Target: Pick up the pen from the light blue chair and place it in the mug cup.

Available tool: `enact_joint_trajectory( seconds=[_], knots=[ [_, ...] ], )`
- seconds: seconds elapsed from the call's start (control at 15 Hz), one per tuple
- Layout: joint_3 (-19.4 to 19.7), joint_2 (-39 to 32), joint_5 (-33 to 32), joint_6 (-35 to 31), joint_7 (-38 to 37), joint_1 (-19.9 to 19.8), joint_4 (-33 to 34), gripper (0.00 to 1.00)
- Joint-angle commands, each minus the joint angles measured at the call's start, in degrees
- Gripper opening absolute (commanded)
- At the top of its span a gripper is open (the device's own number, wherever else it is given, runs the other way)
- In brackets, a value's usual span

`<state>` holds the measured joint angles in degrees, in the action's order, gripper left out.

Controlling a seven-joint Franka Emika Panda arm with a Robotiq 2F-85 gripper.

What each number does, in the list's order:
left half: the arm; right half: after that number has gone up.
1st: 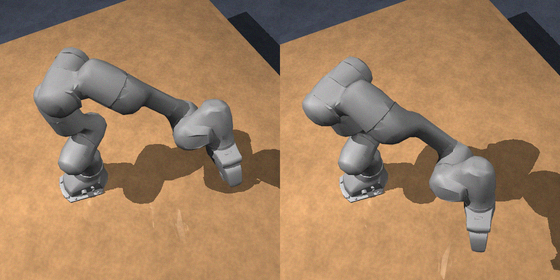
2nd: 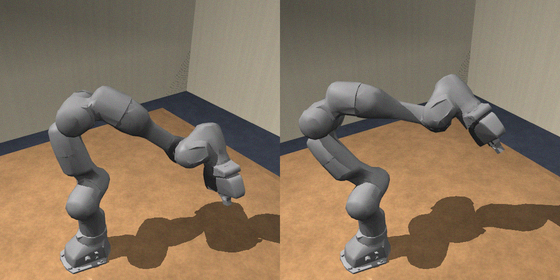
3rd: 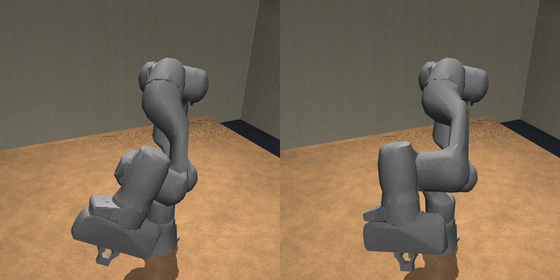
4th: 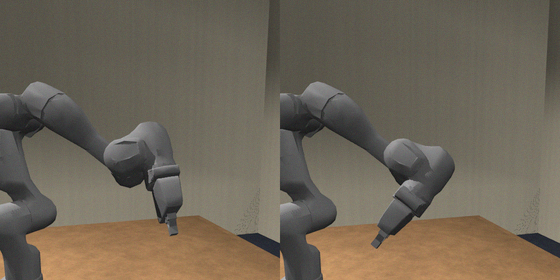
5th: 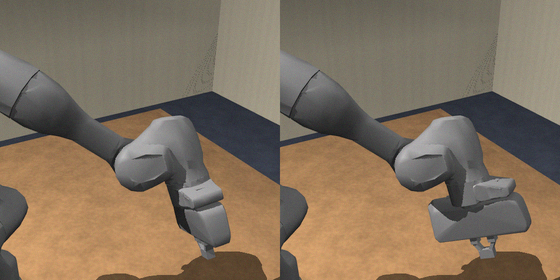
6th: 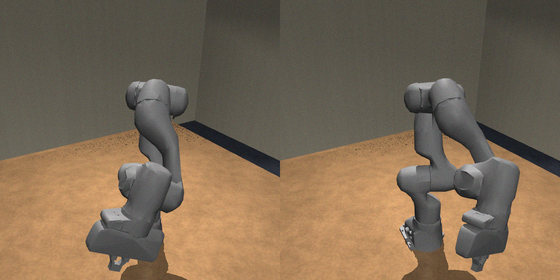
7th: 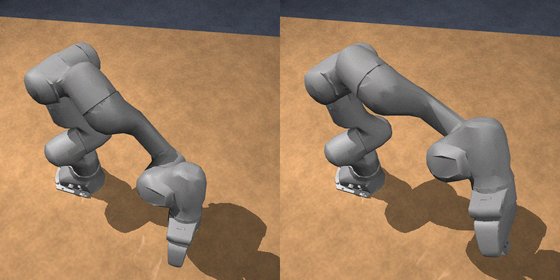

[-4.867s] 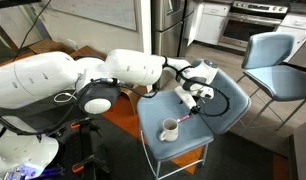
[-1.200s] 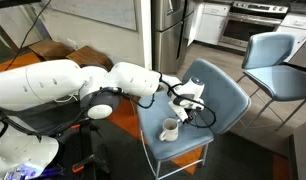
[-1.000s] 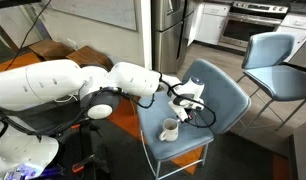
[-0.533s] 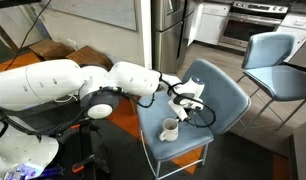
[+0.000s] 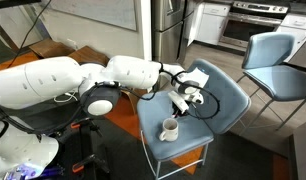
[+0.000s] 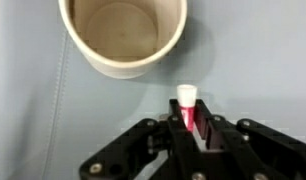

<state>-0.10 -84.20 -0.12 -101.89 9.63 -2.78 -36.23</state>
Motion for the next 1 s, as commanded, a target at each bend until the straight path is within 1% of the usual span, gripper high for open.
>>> enact_joint_trajectory(
  seconds=[0.0,0.2,0.33,0.47,0.6,0.67,0.8,0.93],
  knots=[
    [1.94,0.09,-2.29,7.65,-3.02,1.54,3.45,0.05],
    [3.23,0.31,-4.37,15.44,-4.31,2.45,5.91,0.05],
    [3.94,0.39,-6.05,20.76,-3.41,2.91,8.25,0.05],
    [4.81,-0.92,-7.55,26.05,-2.58,3.27,13.21,0.05],
    [5.5,-0.93,-8.93,31.78,-0.93,3.29,15.92,0.05],
    [5.85,2.8,-9.78,32.42,0.41,3.51,10.05,0.05],
    [6.39,3.23,-11.58,38.04,4.23,3.57,9.47,0.05],
    [7.11,2.77,-13.73,41.84,8.44,3.82,9.11,0.05]
  ],
)
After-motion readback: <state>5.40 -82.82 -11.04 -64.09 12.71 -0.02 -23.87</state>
